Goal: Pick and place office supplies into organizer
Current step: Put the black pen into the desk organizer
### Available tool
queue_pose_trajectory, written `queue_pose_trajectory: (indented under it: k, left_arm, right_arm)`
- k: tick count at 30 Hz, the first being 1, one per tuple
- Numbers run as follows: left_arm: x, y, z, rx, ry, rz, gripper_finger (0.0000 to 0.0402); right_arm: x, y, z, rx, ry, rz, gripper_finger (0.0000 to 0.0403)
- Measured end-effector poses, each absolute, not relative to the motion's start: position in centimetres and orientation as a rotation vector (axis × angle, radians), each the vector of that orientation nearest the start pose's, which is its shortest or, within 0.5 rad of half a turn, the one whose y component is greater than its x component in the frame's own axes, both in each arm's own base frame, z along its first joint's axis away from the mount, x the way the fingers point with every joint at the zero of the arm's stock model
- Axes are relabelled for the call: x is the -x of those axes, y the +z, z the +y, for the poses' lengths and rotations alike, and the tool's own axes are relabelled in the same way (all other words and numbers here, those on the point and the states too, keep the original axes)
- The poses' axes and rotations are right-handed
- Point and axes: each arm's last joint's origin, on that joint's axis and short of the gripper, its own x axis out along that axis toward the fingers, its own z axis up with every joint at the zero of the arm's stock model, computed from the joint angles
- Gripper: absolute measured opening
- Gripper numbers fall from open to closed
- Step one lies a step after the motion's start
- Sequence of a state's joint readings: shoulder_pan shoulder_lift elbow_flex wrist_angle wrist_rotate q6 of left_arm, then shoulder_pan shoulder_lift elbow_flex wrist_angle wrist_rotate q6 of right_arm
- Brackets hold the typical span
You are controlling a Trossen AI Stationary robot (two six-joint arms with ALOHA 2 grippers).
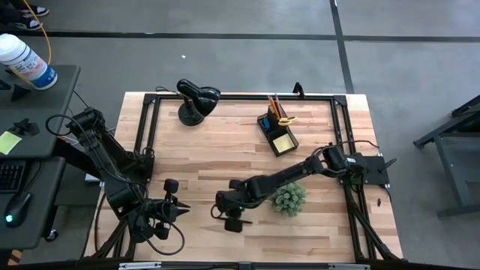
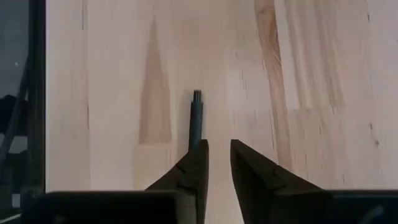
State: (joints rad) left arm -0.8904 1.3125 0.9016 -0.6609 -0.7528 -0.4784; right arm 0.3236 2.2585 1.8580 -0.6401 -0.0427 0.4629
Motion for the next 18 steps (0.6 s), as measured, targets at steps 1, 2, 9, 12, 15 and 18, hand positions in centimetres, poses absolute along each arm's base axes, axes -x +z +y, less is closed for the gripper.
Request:
queue_pose_trajectory:
  k: [1,2,9,12,15,18]
  left_arm:
    - [-16.9,23.8,-17.7,-0.328,0.052,0.723,0.0042]
    - [-16.9,23.8,-17.7,-0.328,0.051,0.723,0.0042]
    - [-16.8,23.7,-17.7,-0.321,0.033,0.737,0.0042]
    - [-16.8,23.7,-17.7,-0.320,0.028,0.743,0.0042]
    - [-16.7,23.7,-17.7,-0.325,0.021,0.758,0.0042]
    - [-16.7,23.6,-17.6,-0.330,0.021,0.765,0.0042]
  right_arm:
    - [-46.1,18.4,15.5,-0.272,0.088,1.079,0.0066]
    - [-46.1,18.4,15.5,-0.275,0.091,1.075,0.0067]
    - [-46.3,18.0,16.4,-0.293,0.138,1.057,0.0068]
    - [-46.4,17.6,16.7,-0.298,0.142,1.058,0.0068]
    - [-46.7,17.5,16.8,-0.313,0.131,1.059,0.0068]
    - [-47.5,17.9,17.0,-0.293,0.147,1.040,0.0068]
